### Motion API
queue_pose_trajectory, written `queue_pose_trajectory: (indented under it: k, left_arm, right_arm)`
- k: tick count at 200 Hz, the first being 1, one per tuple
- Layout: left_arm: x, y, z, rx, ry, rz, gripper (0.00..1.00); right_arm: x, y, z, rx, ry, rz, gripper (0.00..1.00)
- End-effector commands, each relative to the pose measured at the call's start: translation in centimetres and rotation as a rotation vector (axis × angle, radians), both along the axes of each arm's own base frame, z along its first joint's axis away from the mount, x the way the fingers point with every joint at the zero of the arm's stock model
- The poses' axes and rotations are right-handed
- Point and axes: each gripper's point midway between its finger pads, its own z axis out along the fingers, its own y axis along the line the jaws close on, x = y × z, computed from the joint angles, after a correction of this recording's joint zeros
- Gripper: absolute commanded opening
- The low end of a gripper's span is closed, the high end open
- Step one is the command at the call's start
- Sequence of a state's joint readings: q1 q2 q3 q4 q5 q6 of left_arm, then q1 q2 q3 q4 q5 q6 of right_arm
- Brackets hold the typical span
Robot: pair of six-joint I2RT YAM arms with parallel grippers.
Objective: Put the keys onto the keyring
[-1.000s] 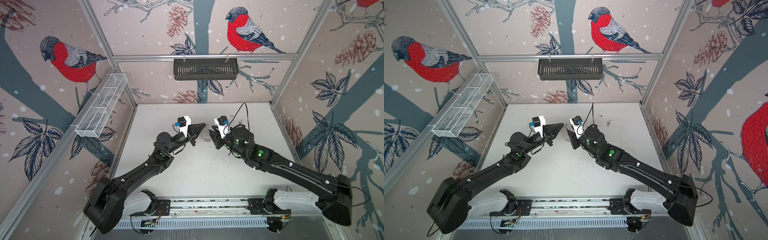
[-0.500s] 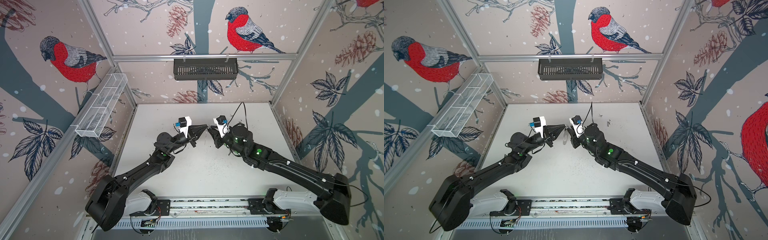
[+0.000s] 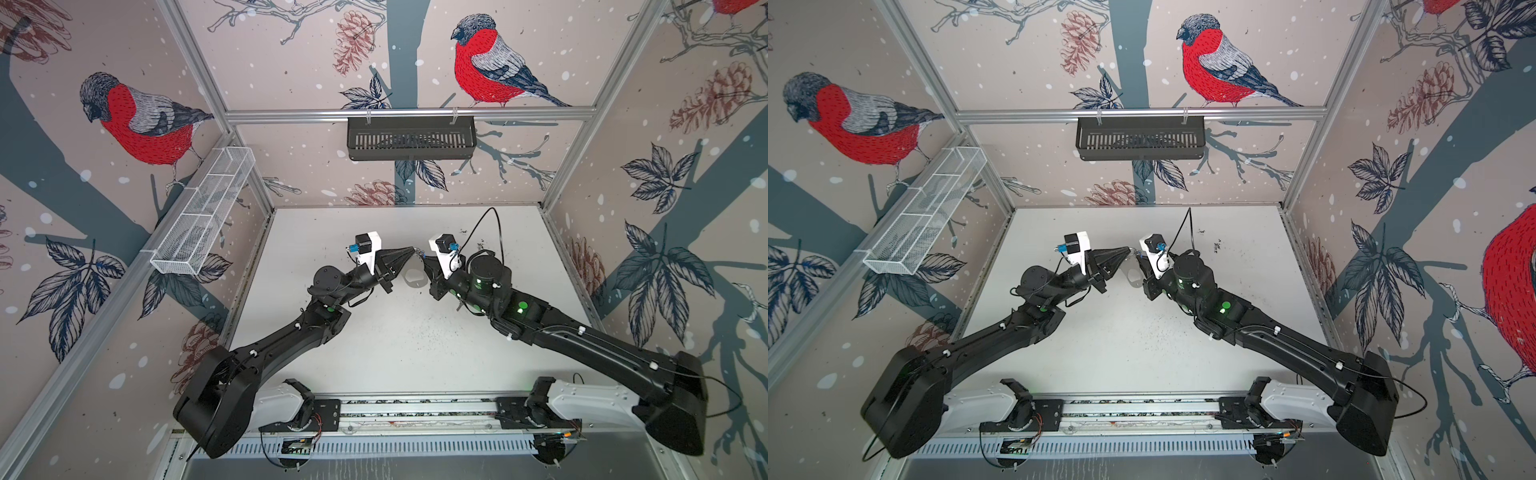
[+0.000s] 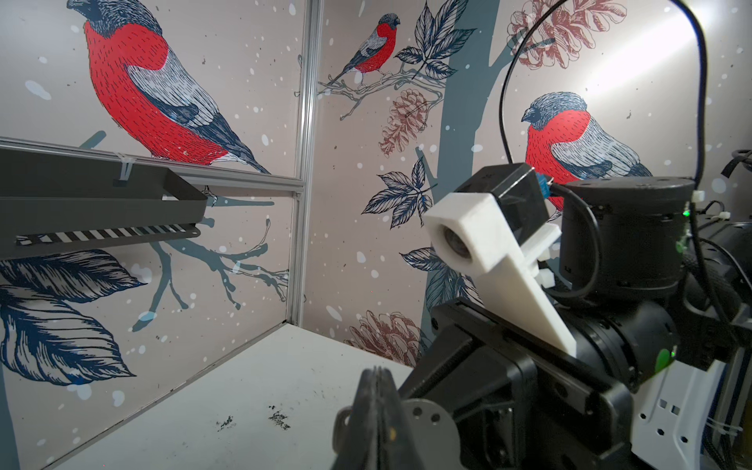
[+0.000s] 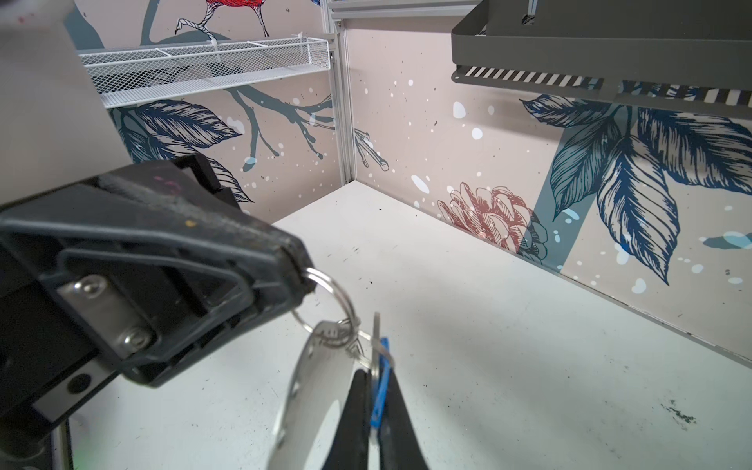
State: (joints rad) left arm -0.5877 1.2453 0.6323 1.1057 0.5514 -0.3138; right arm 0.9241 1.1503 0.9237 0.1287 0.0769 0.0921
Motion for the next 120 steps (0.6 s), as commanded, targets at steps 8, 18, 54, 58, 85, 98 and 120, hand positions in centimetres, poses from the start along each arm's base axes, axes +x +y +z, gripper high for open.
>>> queue_pose_trajectory:
  k: [8,18,54,58,85,98,120]
  left_arm:
    - [-0.3,0.7,1.4,-0.067,-0.039,0.02,0.0]
    - [-0.2,0.7,1.4,-0.069,-0.041,0.025,0.0]
    - [-0.1,1.0,1.2,-0.088,-0.038,0.039,0.0]
    - [-0.2,1.1,1.2,-0.091,-0.039,0.04,0.0]
    - [-0.2,1.1,1.2,-0.105,-0.035,0.046,0.0]
    - [-0.1,1.0,1.2,-0.106,-0.035,0.052,0.0]
    - [0.0,0.7,1.0,-0.096,-0.033,0.066,0.0]
  right_arm:
    - [-0.6,0.4,0.9,0.015,-0.043,0.028,0.0]
    - [-0.7,0.5,1.1,0.017,-0.048,0.031,0.0]
    - [-1.2,0.9,1.3,0.023,-0.069,0.052,0.0]
    - [-1.3,1.0,1.3,0.021,-0.071,0.055,0.0]
    - [-2.0,1.7,1.2,0.002,-0.1,0.085,0.0]
    - [-2.2,2.1,1.0,-0.016,-0.112,0.089,0.0]
    - [-2.7,2.8,1.0,-0.04,-0.137,0.102,0.0]
